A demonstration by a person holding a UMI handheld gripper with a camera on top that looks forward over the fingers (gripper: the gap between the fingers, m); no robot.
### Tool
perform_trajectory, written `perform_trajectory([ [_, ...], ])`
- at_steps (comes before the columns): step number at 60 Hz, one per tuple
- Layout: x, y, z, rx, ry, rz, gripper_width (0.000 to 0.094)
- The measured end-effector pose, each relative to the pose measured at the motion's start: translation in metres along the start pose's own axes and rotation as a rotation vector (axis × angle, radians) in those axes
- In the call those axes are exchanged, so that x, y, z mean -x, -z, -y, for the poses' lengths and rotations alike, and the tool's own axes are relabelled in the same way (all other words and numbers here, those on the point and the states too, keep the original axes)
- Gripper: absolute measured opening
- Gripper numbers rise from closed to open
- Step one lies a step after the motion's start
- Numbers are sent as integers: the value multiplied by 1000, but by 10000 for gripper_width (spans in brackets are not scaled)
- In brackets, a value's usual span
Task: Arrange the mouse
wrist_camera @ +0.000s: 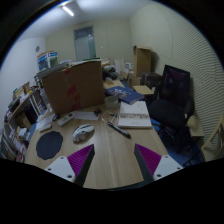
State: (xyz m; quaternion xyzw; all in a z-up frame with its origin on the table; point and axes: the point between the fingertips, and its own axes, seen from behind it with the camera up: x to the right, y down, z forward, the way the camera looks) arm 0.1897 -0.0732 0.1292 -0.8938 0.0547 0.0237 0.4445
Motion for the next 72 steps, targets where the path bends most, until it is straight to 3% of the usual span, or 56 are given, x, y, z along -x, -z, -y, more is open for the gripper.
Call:
perform_trajectory([
  [11,33,-30,-7,26,6,65,828],
  [31,162,-122,-44,95,48,251,827],
  [43,173,-187,-57,118,79,173,828],
  [61,178,-250,-12,34,127,44,826],
  [67,180,-264,-2,-11,111,28,767],
  [69,179,-267,0,-26,108,19,660],
  [70,179,-267,0,-26,108,19,558],
  [72,178,-268,0,-21,101,14,551],
])
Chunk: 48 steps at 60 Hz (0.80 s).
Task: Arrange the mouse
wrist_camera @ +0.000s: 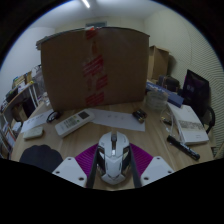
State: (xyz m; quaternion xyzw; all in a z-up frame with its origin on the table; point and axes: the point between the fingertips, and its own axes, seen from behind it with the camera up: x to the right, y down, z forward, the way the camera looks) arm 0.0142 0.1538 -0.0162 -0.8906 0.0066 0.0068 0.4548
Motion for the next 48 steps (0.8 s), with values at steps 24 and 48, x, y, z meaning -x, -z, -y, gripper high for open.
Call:
perform_trajectory([
  [24,30,100,121,-214,-40,39,387],
  [48,198,86,-28,43,101,188,390],
])
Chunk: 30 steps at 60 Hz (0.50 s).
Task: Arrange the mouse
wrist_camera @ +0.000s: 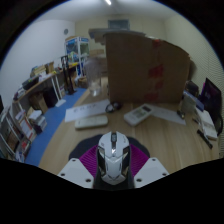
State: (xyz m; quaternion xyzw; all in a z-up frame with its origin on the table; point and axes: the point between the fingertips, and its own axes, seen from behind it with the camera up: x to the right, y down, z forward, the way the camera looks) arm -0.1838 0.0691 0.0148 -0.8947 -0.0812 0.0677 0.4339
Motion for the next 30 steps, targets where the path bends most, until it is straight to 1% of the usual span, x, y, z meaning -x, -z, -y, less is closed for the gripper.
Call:
perform_trajectory([
  [4,0,-8,-23,30,18,-22,393],
  [5,1,-10,-28,37,20,-24,419],
  [7,1,-11,-27,10,21,-28,402],
  [10,0,-8,-27,8,34,-34,414],
  [18,1,-10,-27,22,0,-24,527],
  [23,7,-8,-29,49,7,18,624],
  [24,8,-7,-29,58,8,29,693],
  [25,9,-6,-30,68,9,40,707],
  [26,11,-5,-31,78,10,54,740],
  [27,14,-3,-32,86,8,72,822],
  [29,19,2,-33,99,-9,107,889],
  [30,20,5,-32,105,-23,118,862],
])
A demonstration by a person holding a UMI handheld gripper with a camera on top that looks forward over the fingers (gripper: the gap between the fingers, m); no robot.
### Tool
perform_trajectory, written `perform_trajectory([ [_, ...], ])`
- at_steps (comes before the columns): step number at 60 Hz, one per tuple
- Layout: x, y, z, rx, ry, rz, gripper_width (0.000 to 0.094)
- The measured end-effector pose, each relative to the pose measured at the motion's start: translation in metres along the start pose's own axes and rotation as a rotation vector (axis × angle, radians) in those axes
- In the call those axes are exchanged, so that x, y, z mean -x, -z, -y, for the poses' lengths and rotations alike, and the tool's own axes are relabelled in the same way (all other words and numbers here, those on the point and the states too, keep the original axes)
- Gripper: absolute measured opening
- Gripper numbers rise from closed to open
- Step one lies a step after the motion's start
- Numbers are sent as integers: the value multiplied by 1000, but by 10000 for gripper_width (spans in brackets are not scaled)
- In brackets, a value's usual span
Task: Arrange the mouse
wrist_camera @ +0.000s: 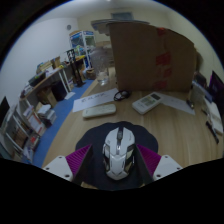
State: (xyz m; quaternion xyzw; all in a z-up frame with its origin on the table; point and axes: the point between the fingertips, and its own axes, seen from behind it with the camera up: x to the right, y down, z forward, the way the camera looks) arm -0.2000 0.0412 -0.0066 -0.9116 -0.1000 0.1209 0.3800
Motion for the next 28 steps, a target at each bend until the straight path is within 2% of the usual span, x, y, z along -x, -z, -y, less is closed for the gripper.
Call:
perform_trajectory([
  [1,2,3,0,4,-13,15,882],
  [2,3,5,0,6,-28,25,841],
  [8,-6,34,0,9,-52,24,839],
  [16,-11,105,-3,-13,-50,59,837],
  [28,-42,220,-50,15,-60,65,841],
])
